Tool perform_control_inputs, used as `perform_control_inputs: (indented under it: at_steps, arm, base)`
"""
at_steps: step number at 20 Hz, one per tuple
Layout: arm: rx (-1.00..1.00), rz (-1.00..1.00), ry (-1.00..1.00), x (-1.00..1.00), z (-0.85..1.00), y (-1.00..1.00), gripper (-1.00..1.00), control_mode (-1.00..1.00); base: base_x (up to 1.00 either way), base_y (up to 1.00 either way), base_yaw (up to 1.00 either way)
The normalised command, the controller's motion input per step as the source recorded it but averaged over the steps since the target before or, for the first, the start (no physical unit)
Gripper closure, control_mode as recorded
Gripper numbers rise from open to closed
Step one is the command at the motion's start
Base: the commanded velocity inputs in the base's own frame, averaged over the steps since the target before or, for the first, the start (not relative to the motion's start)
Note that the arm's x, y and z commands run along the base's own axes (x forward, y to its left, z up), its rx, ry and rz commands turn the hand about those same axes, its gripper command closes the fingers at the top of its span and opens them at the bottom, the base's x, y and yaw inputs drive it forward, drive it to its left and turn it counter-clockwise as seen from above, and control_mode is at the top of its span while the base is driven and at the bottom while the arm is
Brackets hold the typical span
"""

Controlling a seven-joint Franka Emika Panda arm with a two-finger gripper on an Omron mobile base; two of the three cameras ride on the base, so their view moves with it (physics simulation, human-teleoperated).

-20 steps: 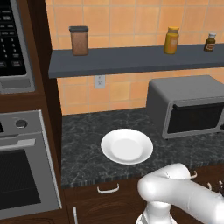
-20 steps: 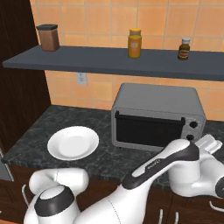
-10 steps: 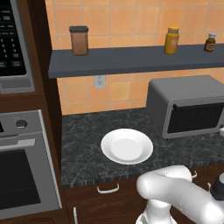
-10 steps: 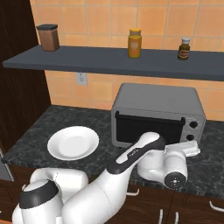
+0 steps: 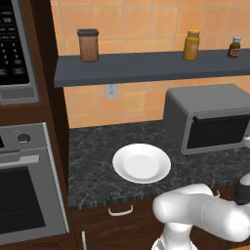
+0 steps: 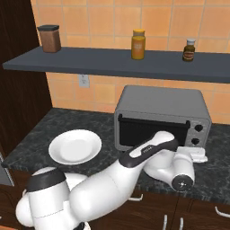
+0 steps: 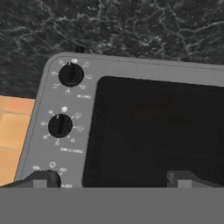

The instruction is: Pick up the kebab skewer and baguette bread, and place them inside the toaster oven. Close the toaster oven door and start by setting the timer.

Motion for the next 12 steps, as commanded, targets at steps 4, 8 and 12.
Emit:
perform_control_inputs:
  at_steps: [4, 8, 12]
  arm:
    - [0.12, 0.0, -0.14, 0.04, 0.0, -0.23, -1.0, -1.0]
    - [0.01, 0.02, -0.19, 0.0, -0.08, -0.01, -1.0, -1.0]
    - [-0.01, 0.05, -0.17, 0.05, -0.11, -0.01, -1.0, -1.0]
  base:
    - [0.0, 0.0, 0.0]
    - [0.0, 0.0, 0.0]
    - [0.0, 0.0, 0.0]
